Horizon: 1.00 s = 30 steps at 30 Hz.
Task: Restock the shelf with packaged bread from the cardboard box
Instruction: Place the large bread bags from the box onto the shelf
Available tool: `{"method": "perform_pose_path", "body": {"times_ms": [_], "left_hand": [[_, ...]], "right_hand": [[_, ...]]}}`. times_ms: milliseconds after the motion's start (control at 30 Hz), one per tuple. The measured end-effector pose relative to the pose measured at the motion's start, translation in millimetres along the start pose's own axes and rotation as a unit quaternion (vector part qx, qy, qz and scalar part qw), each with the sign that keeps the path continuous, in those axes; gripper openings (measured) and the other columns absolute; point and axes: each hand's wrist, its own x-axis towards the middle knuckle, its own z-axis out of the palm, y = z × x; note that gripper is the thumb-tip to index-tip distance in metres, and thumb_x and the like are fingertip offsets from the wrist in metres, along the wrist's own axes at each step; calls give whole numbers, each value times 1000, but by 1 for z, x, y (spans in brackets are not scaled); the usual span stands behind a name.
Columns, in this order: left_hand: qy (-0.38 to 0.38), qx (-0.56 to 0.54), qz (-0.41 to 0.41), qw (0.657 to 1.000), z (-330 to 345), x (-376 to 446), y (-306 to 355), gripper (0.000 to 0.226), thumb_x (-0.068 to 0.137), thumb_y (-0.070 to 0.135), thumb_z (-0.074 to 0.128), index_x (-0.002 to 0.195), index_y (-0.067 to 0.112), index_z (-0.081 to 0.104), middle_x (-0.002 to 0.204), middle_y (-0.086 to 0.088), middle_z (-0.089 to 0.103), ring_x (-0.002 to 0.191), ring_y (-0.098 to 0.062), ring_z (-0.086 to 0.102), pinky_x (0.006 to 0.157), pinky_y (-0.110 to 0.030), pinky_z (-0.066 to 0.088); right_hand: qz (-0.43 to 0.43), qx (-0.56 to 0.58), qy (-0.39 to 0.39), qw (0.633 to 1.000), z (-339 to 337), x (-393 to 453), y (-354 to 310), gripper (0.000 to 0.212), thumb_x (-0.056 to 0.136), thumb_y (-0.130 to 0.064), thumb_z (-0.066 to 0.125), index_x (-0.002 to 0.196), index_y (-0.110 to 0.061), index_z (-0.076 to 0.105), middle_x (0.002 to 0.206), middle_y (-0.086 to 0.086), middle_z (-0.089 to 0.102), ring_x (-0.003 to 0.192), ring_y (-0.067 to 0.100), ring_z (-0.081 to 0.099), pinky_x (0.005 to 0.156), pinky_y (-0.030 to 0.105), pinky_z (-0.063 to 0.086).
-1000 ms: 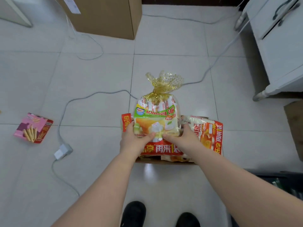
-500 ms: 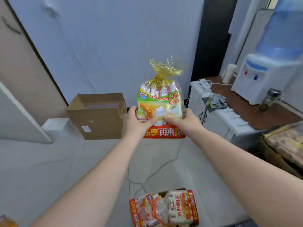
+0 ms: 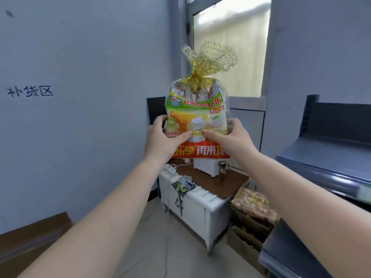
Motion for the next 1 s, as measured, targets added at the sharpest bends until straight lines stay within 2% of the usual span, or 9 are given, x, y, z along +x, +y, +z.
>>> {"method": "perform_pose_path", "body": {"times_ms": [67,200,367,500,533,667,767,867,1000], "left_hand": [[-29,-33,22,999,26,2,24,70,69,39,78,128,21,45,123,-5,55,101,-14,57,77,-23,48],[-96,-106,60,988,82,-1,74,63,74,30,76,127,18,44,96,9,54,78,0,53,60,-11,42],[-172,-157,86,969,162,-14,124,66,72,30,77,128,17,44,108,1,54,88,-10,54,63,-13,42],[-225,-183,96,952,226,-24,154,65,72,27,78,127,16,45,107,1,54,77,-1,53,55,-5,44],[-237,-194,97,947,243,-24,161,65,71,27,79,126,17,45,109,0,54,76,1,52,57,-6,46],[-261,-211,96,937,308,-24,179,61,73,26,79,124,18,46,121,-10,56,90,-14,57,81,-31,51],[-281,-199,106,933,350,-15,185,59,77,25,75,127,16,45,124,-11,53,99,-19,55,83,-32,50],[-294,-178,110,933,388,-2,187,61,75,28,75,126,19,44,124,-12,52,107,-24,55,92,-41,49],[-328,-169,120,922,428,19,187,61,78,28,73,129,17,41,127,-10,50,107,-23,56,83,-32,48]], "right_hand": [[4,-7,45,999,-36,-4,-3,75,66,-43,81,125,-17,43,113,0,63,95,16,66,85,39,56],[0,-33,124,992,-110,-17,-10,70,68,-41,80,123,-18,44,110,-2,63,93,14,65,78,33,56],[9,-68,204,977,-199,-32,-1,69,68,-40,81,122,-17,45,111,0,64,95,15,66,84,37,56],[25,-90,250,964,-262,-37,17,67,68,-39,80,120,-17,45,109,0,64,92,15,66,80,36,57],[29,-93,258,961,-278,-36,22,67,68,-39,80,120,-17,45,108,0,64,91,15,66,78,34,57],[45,-118,273,954,-333,-25,42,67,69,-39,80,122,-17,44,106,-1,64,90,13,66,75,31,56],[66,-113,275,952,-364,-9,57,67,68,-35,82,121,-17,45,103,-1,64,90,14,66,81,35,56],[84,-81,275,954,-384,8,68,63,71,-26,82,121,-16,46,97,-5,63,84,10,65,69,26,54],[114,-97,283,947,-403,34,81,65,70,-25,82,123,-17,45,100,-4,63,85,12,66,69,26,54]]}}
